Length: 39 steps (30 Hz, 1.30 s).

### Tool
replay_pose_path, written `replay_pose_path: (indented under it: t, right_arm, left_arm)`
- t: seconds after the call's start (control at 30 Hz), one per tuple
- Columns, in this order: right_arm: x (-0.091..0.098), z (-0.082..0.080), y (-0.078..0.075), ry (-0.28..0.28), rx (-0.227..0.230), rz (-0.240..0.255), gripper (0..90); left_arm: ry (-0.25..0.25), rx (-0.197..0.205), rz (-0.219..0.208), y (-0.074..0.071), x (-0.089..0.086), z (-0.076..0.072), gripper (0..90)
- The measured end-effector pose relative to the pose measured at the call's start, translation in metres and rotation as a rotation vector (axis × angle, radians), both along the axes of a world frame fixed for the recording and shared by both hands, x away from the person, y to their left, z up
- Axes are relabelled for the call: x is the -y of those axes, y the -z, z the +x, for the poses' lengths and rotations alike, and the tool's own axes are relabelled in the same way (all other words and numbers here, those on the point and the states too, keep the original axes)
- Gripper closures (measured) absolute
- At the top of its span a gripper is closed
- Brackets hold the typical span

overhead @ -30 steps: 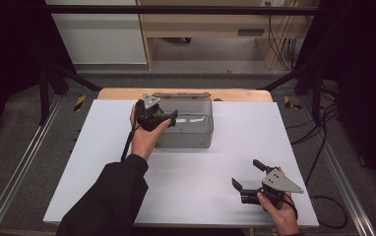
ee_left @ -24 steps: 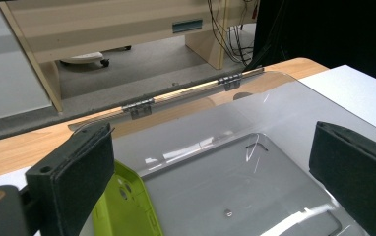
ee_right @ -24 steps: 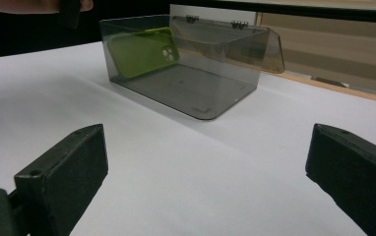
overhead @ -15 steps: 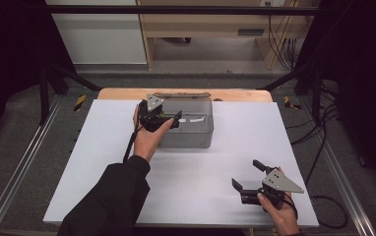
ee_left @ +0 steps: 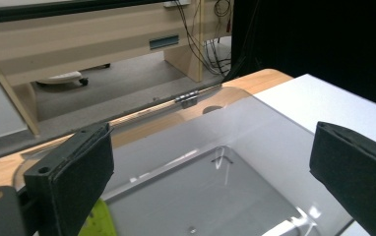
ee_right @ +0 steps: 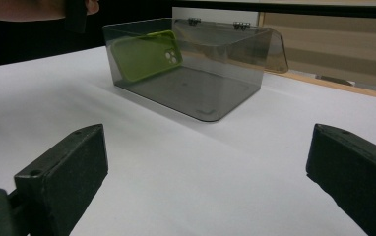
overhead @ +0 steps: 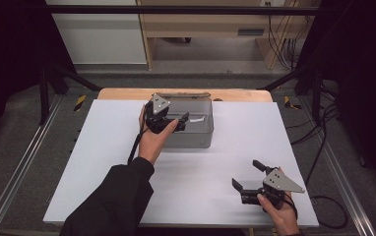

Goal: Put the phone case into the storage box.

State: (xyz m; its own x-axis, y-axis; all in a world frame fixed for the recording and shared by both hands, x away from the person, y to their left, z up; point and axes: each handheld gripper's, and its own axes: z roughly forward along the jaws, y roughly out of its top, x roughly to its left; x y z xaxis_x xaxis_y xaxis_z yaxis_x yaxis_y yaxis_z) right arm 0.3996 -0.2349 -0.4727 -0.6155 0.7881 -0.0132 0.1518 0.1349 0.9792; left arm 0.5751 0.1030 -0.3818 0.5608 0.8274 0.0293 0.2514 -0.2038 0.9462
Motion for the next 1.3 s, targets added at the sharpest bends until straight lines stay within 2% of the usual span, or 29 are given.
replay_pose_path:
  t: [0.1,0.3,0.47,0.5,0.6,0.7,0.83,1.0,1.1,1.2,1.3]
  right_arm:
    - [-0.001,0.000,0.000,-0.004,0.005,-0.003,2.5]
    - [0.000,0.000,0.000,-0.008,0.011,0.003,2.3]
    - [0.000,0.000,0.000,-0.011,0.009,0.005,2.3]
    - [0.000,0.000,0.000,-0.010,0.010,0.006,2.3]
    - [0.000,0.000,-0.001,-0.009,0.010,0.006,2.3]
    - [0.000,-0.001,-0.001,-0.009,0.009,0.008,2.2]
    - [0.000,-0.001,-0.001,-0.007,0.013,0.005,2.2]
    - [0.000,-0.001,-0.001,-0.009,0.011,0.008,2.2]
    - [0.000,-0.001,-0.001,-0.009,0.010,0.008,2.2]
    - [-0.001,-0.001,-0.002,-0.009,0.011,0.012,2.3]
    - [-0.001,-0.002,-0.001,-0.010,0.010,0.009,2.2]
  left_arm:
    - [0.009,0.004,-0.014,-0.001,0.004,-0.001,2.8]
    - [0.044,0.039,-0.011,-0.003,0.009,-0.007,3.0]
    - [0.064,0.077,-0.036,-0.008,0.010,-0.013,3.0]
    - [0.076,0.101,-0.033,-0.009,0.009,-0.016,3.0]
    - [0.082,0.115,-0.040,-0.009,0.008,-0.018,3.0]
    - [0.085,0.118,-0.059,-0.008,0.006,-0.022,3.0]
    - [0.088,0.118,-0.063,-0.007,0.003,-0.025,3.0]
    - [0.094,0.110,-0.131,-0.010,-0.003,-0.031,3.0]
    - [0.096,0.115,-0.139,-0.012,-0.008,-0.036,2.9]
    - [0.096,0.128,-0.121,-0.014,-0.013,-0.039,2.9]
    - [0.092,0.119,-0.125,-0.016,-0.019,-0.041,2.9]
